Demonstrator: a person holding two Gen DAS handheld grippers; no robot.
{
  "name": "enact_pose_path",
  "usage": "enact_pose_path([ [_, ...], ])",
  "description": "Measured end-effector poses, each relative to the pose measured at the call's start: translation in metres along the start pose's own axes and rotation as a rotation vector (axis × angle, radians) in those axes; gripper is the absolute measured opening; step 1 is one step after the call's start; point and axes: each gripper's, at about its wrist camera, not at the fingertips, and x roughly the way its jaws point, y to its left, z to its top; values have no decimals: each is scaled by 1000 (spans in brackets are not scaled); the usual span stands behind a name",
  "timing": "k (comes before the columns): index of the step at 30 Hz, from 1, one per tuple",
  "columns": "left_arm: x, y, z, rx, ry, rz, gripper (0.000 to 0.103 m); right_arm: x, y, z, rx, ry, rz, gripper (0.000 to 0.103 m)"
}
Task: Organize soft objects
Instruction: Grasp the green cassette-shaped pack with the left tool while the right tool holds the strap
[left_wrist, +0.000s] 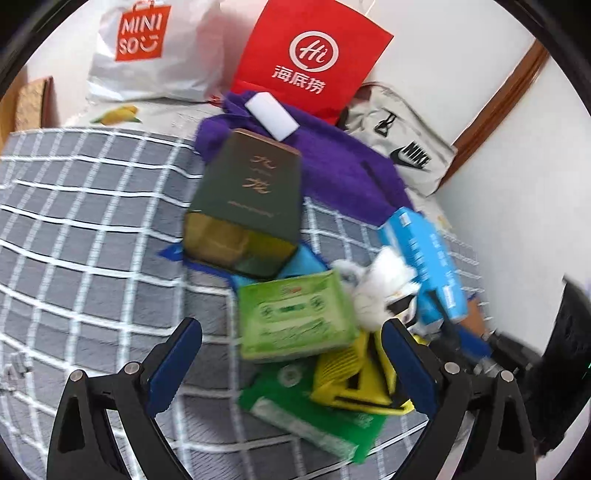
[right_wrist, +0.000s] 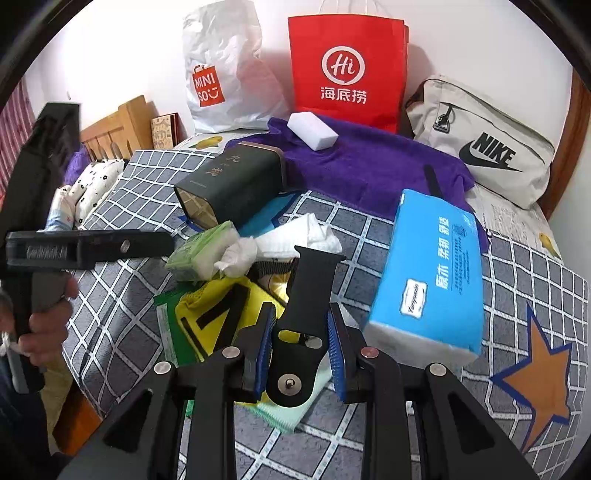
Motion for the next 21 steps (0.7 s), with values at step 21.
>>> enact_pose_path([
  [21, 20, -6, 1, 56, 55, 78, 73, -6, -10, -12, 62, 4, -1, 28],
])
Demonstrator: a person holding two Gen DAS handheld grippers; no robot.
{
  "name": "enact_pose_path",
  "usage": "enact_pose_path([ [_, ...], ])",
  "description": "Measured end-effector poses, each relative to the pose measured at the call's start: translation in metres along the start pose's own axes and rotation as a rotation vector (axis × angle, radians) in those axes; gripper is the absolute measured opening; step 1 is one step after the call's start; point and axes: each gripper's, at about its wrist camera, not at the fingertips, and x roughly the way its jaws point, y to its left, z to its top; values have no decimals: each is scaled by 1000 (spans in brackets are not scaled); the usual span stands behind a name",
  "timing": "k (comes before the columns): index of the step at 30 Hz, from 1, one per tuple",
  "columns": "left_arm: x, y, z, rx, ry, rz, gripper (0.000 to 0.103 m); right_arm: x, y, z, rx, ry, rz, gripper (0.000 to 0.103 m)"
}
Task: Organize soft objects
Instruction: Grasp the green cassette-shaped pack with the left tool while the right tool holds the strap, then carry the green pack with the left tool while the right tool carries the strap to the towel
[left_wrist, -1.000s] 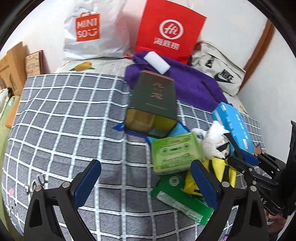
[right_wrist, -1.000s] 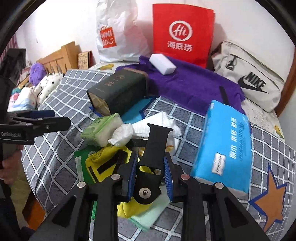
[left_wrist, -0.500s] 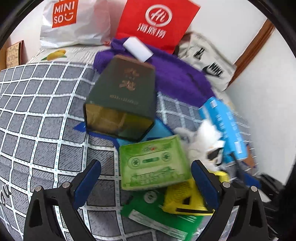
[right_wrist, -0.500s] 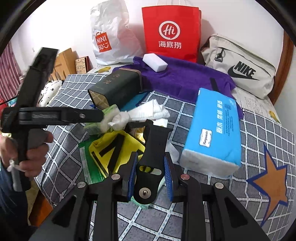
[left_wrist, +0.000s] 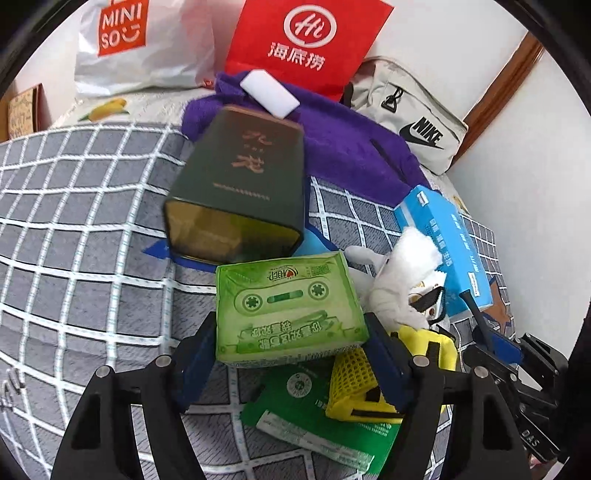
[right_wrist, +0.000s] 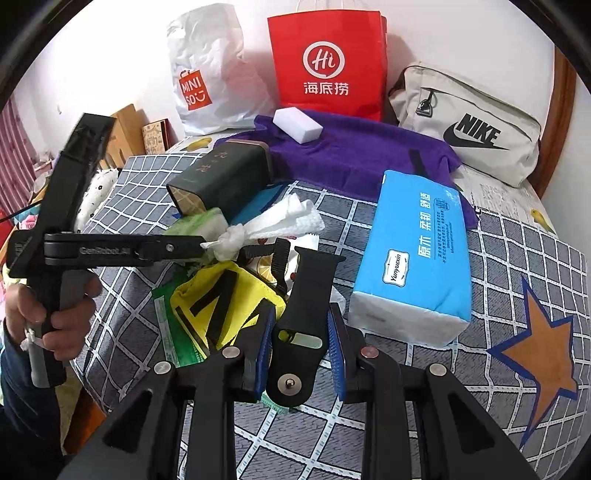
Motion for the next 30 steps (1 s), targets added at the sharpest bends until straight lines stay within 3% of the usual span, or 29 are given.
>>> enact_pose_path([
  [12, -47, 3, 1, 1, -78, 7, 73, -13, -3, 4, 8, -43, -13, 28],
  [30, -51, 1, 40, 53, -110, 82, 73, -11, -30, 44, 17, -98, -53, 28],
])
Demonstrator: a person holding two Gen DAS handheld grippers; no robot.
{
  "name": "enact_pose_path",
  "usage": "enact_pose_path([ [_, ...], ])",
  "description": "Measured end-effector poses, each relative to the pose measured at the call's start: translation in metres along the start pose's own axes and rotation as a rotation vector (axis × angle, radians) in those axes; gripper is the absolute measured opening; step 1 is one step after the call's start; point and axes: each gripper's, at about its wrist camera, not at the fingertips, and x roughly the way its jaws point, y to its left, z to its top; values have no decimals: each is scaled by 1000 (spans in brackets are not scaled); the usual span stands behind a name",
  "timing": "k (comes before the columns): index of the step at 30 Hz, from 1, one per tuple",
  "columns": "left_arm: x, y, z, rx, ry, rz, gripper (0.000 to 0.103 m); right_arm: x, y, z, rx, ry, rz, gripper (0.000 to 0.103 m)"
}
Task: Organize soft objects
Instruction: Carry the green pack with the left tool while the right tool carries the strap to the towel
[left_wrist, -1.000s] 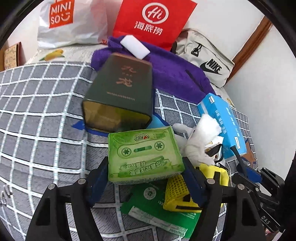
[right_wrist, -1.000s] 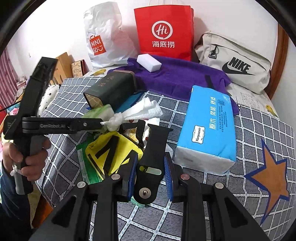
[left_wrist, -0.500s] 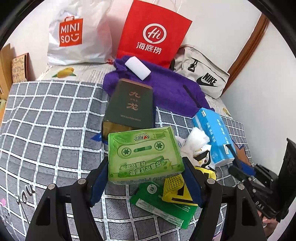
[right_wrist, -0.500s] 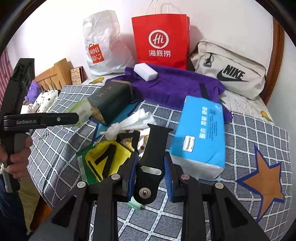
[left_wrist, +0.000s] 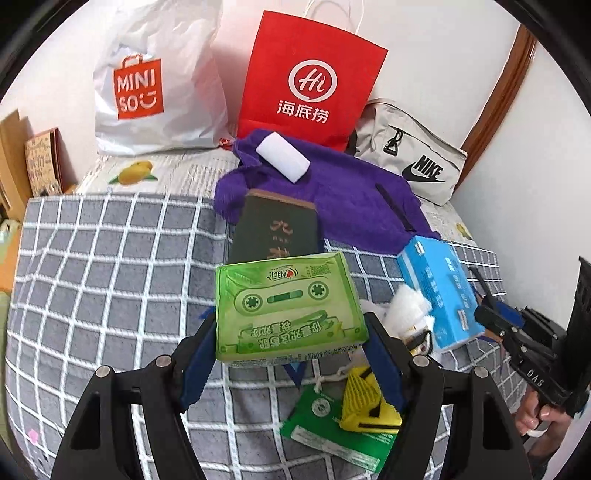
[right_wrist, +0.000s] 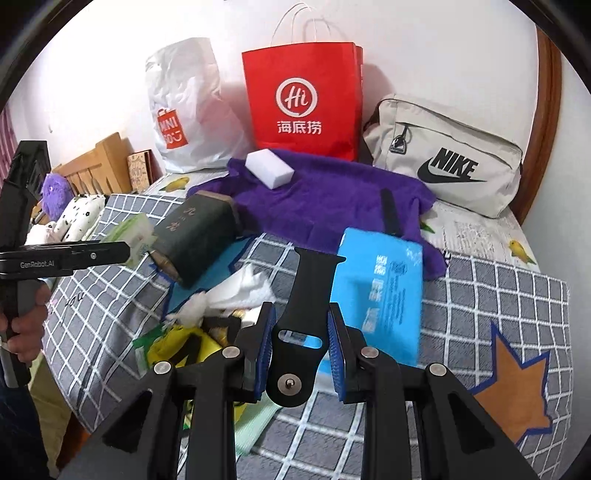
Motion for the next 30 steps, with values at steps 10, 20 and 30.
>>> enact_pose_path([
  [10, 16, -10, 46, 39, 22, 25, 73, 16, -29, 42, 17, -14, -21, 28],
  [20, 46, -17, 103, 63, 10, 41, 73, 52, -56, 95, 15, -16, -35, 28],
  [30, 86, -22, 155, 95, 29, 77, 73, 98, -71, 134, -31, 10, -39, 27],
])
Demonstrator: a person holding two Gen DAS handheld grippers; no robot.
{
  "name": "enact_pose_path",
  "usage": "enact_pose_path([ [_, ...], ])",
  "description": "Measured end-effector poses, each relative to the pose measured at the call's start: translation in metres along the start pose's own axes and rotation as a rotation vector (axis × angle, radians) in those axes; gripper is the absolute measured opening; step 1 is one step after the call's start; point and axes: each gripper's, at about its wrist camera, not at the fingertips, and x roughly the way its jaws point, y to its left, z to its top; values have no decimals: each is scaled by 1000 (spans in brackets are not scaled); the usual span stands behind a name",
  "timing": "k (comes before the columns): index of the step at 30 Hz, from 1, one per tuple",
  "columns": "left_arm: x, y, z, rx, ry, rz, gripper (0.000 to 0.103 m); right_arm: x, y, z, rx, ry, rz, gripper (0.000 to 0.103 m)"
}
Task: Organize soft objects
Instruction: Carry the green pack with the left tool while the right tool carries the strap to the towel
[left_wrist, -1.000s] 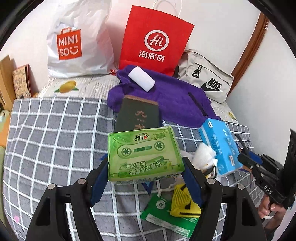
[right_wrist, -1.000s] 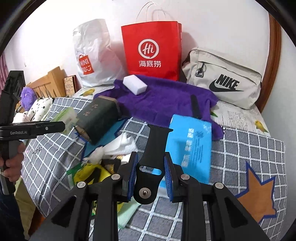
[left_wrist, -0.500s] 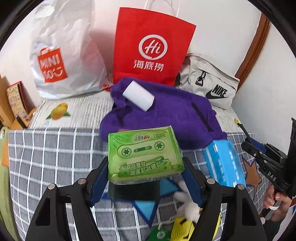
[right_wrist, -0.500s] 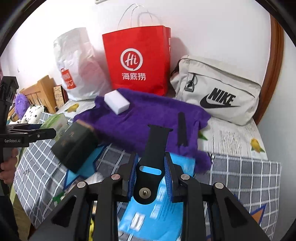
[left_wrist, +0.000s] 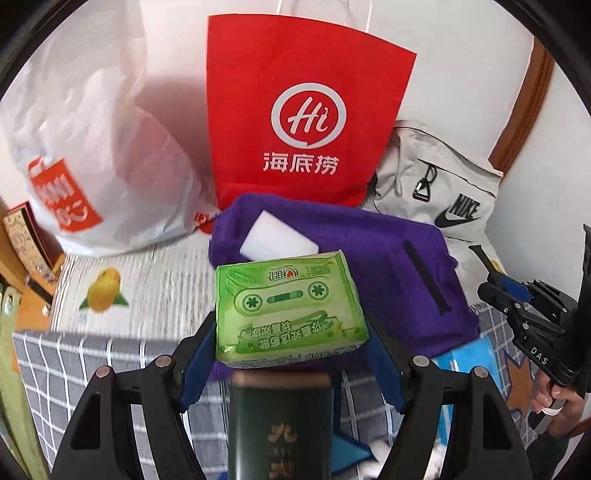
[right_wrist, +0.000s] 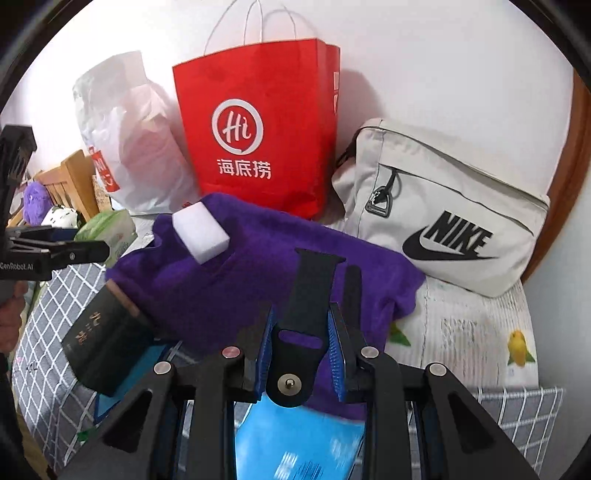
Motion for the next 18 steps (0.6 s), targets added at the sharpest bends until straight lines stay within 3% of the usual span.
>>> enact_pose_path([
  [6, 40, 2, 10, -24, 55, -11, 73, 28, -9, 14, -9, 13, 20, 28],
  [18, 85, 1, 9, -26, 151, -13, 73, 79, -18, 0, -12, 160, 45, 27],
])
